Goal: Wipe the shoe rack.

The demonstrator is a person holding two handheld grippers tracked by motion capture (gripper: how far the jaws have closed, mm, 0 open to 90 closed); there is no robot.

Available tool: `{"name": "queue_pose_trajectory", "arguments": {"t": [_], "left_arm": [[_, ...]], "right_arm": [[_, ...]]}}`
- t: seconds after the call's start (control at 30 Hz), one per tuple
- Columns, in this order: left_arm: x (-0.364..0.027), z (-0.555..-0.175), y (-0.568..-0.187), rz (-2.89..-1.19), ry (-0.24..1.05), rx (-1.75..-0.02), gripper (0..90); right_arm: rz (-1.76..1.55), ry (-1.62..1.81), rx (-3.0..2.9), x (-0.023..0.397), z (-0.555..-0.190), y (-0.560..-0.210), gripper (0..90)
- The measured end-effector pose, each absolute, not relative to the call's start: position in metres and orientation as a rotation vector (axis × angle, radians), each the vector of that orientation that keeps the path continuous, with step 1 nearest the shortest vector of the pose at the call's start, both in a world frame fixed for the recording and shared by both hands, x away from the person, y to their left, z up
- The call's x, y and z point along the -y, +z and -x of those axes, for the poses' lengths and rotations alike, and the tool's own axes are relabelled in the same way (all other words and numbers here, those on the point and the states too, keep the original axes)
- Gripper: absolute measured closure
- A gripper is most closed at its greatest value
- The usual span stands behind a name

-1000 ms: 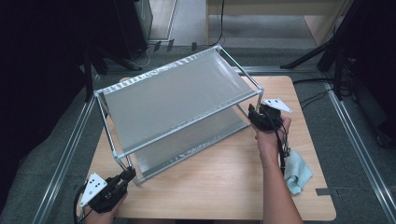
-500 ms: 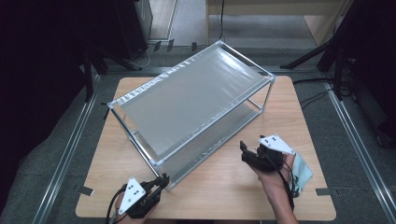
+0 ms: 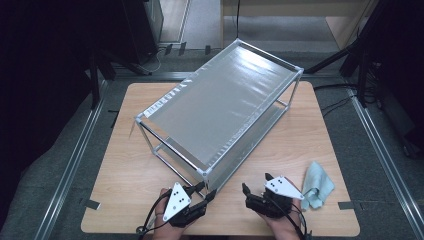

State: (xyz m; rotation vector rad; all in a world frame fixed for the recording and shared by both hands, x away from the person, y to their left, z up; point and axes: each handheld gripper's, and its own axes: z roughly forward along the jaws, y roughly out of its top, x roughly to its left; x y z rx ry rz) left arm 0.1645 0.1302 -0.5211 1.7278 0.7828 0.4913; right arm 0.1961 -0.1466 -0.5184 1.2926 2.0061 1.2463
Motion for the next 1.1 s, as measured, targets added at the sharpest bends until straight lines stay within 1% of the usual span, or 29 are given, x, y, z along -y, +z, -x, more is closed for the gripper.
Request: {"name": "queue_pose_trajectory", "arguments": {"t": [0.1,0.2,0.27,0.37,0.5,0.57,0.6,0.63,0.67,0.73,0.77,0.83,0.9,1.0,1.1], "left_arm": [[-0.145,-0.160,-0.519,-1.719,0.458,-0.777,51.9],[-0.159,-0.155,-0.520,-1.707,0.471,-0.793,48.0],[-0.170,-0.154,-0.521,-1.700,0.481,-0.820,47.2],[-0.189,-0.156,-0.524,-1.696,0.505,-0.877,47.0],[-0.215,-0.166,-0.525,-1.665,0.546,-0.978,48.1],[-0.225,-0.172,-0.526,-1.658,0.582,-1.021,49.2],[-0.230,-0.175,-0.526,-1.659,0.594,-1.043,49.2],[-0.234,-0.179,-0.526,-1.655,0.604,-1.065,49.3],[-0.238,-0.183,-0.526,-1.650,0.613,-1.086,49.4],[-0.245,-0.190,-0.527,-1.637,0.628,-1.128,49.5],[-0.249,-0.193,-0.527,-1.632,0.639,-1.145,49.5],[-0.254,-0.201,-0.528,-1.618,0.647,-1.186,49.9],[-0.256,-0.209,-0.530,-1.607,0.661,-1.216,50.0],[-0.255,-0.221,-0.531,-1.615,0.677,-1.255,51.7],[-0.253,-0.232,-0.530,-1.602,0.700,-1.295,51.7]], "right_arm": [[-1.245,1.277,-2.037,0.135,-0.191,-0.517,16.2],[-1.197,1.337,-2.054,0.121,-0.185,-0.513,11.9],[-1.154,1.383,-2.080,0.112,-0.180,-0.511,7.3],[-1.094,1.398,-2.115,0.094,-0.173,-0.510,3.2],[-1.085,1.407,-2.134,0.070,-0.171,-0.511,3.3],[-1.069,1.388,-2.133,0.057,-0.170,-0.514,10.0],[-1.062,1.381,-2.127,0.052,-0.170,-0.515,16.2],[-1.062,1.382,-2.121,0.048,-0.169,-0.516,24.3],[-1.065,1.395,-2.116,0.046,-0.169,-0.517,35.3],[-1.061,1.414,-2.102,0.044,-0.169,-0.518,52.3],[-1.062,1.413,-2.092,0.045,-0.169,-0.518,59.3],[-1.048,1.424,-2.101,0.048,-0.170,-0.519,63.4],[-1.015,1.424,-2.104,0.052,-0.170,-0.520,70.2],[-1.025,1.434,-2.101,0.061,-0.170,-0.521,77.8],[-1.023,1.429,-2.101,0.073,-0.170,-0.521,80.7]]}}
